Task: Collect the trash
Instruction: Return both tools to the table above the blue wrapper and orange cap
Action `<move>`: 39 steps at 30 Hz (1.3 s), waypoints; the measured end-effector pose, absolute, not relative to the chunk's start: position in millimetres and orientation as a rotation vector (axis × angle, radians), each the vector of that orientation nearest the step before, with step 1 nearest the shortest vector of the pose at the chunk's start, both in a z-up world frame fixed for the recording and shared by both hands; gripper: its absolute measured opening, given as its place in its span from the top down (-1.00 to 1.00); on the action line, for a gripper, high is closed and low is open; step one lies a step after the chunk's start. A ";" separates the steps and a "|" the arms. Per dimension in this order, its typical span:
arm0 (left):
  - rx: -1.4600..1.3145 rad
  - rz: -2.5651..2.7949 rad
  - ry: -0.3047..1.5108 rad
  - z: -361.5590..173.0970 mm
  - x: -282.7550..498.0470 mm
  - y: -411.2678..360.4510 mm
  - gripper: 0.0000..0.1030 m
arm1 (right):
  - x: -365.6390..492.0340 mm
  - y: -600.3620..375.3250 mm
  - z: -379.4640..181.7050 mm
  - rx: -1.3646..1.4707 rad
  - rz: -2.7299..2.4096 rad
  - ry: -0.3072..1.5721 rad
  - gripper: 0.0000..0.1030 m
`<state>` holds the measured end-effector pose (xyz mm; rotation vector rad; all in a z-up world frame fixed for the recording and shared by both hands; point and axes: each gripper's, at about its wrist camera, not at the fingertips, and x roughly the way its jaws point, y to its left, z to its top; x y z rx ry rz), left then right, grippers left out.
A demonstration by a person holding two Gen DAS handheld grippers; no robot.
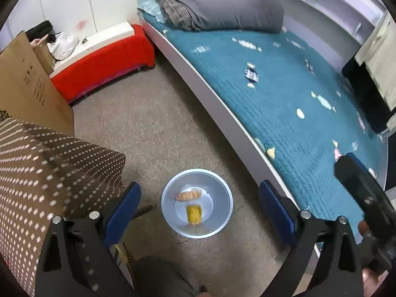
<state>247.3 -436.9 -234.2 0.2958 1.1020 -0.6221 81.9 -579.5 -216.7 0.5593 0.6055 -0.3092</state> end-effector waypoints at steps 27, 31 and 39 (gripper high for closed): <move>0.156 -0.448 0.668 -96.7 147.7 -219.0 -0.87 | 58.4 -426.5 -108.3 0.347 -0.182 0.553 -0.88; 0.137 -0.405 0.644 -93.8 136.4 -173.2 -0.87 | 59.6 -392.6 -98.0 0.322 -0.122 0.542 -0.88; 0.097 -0.294 0.630 -101.1 120.4 -84.0 -0.87 | 68.2 -315.4 -94.1 0.262 0.038 0.561 -0.88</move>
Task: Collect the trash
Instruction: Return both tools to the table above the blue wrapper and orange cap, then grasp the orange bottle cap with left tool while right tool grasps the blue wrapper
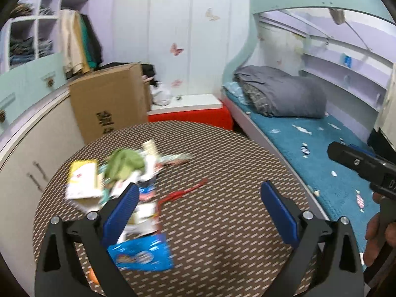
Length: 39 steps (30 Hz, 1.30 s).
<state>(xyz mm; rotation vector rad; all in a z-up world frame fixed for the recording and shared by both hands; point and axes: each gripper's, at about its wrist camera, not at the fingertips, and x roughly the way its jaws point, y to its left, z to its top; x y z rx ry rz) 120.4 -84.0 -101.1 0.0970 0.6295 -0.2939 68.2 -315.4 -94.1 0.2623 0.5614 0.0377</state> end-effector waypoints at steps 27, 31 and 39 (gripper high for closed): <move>0.045 -0.165 0.893 -191.3 111.1 47.3 -0.04 | 117.9 -148.8 -174.5 0.057 0.505 0.857 -0.88; 0.102 -0.161 0.880 -192.2 105.7 47.1 0.27 | 128.2 -128.7 -182.2 0.014 0.562 0.880 -0.88; 0.065 -0.154 0.870 -191.2 96.8 69.9 0.44 | 129.6 -85.7 -190.9 -0.067 0.706 0.925 0.05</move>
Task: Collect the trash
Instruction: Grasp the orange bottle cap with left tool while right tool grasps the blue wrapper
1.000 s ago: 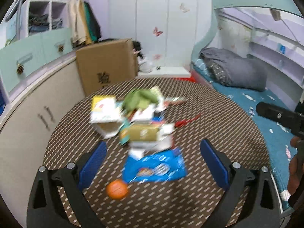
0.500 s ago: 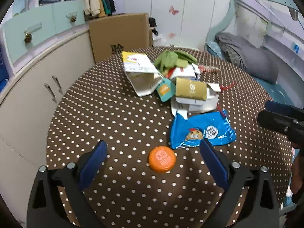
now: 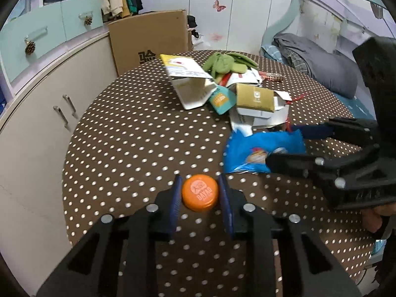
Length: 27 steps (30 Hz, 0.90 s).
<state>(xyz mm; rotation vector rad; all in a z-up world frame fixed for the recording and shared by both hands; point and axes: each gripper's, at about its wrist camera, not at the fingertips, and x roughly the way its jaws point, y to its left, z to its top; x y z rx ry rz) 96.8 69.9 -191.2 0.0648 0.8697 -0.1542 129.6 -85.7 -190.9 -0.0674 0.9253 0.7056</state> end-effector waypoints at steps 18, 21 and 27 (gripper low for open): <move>0.030 -0.149 0.849 -190.4 89.0 96.7 0.44 | 127.1 -12.1 -192.7 -0.361 0.857 0.879 0.50; 0.006 -0.147 0.850 -189.4 88.8 99.4 0.45 | 122.1 -20.4 -193.1 -0.332 0.859 0.871 0.66; 0.009 -0.144 0.834 -184.1 87.1 93.4 0.45 | 118.0 -53.4 -183.1 -0.219 0.813 0.845 0.80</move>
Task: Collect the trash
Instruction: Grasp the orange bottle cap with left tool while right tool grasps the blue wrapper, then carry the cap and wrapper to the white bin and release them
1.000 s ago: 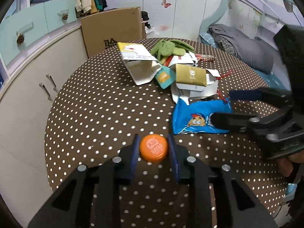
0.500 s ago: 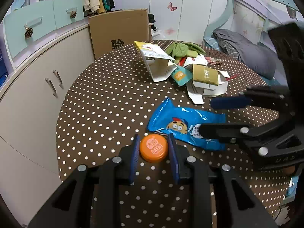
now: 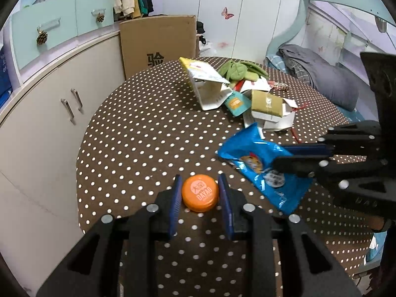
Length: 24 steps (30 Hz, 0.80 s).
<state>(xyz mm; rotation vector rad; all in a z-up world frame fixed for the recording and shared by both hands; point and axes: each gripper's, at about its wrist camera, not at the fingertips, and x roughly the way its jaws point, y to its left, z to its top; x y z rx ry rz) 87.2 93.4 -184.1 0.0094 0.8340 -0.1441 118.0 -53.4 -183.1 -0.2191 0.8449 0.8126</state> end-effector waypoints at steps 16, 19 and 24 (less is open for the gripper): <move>0.010 -0.144 0.817 -176.8 89.6 69.3 0.45 | 118.1 -59.1 -193.4 -0.170 0.775 0.898 0.52; 0.009 -0.132 0.815 -175.2 88.0 73.4 0.45 | 113.6 -55.6 -196.7 -0.173 0.777 0.892 0.61; 0.006 -0.129 0.798 -167.3 86.9 73.1 0.45 | 106.1 -80.8 -185.2 -0.119 0.769 0.857 0.69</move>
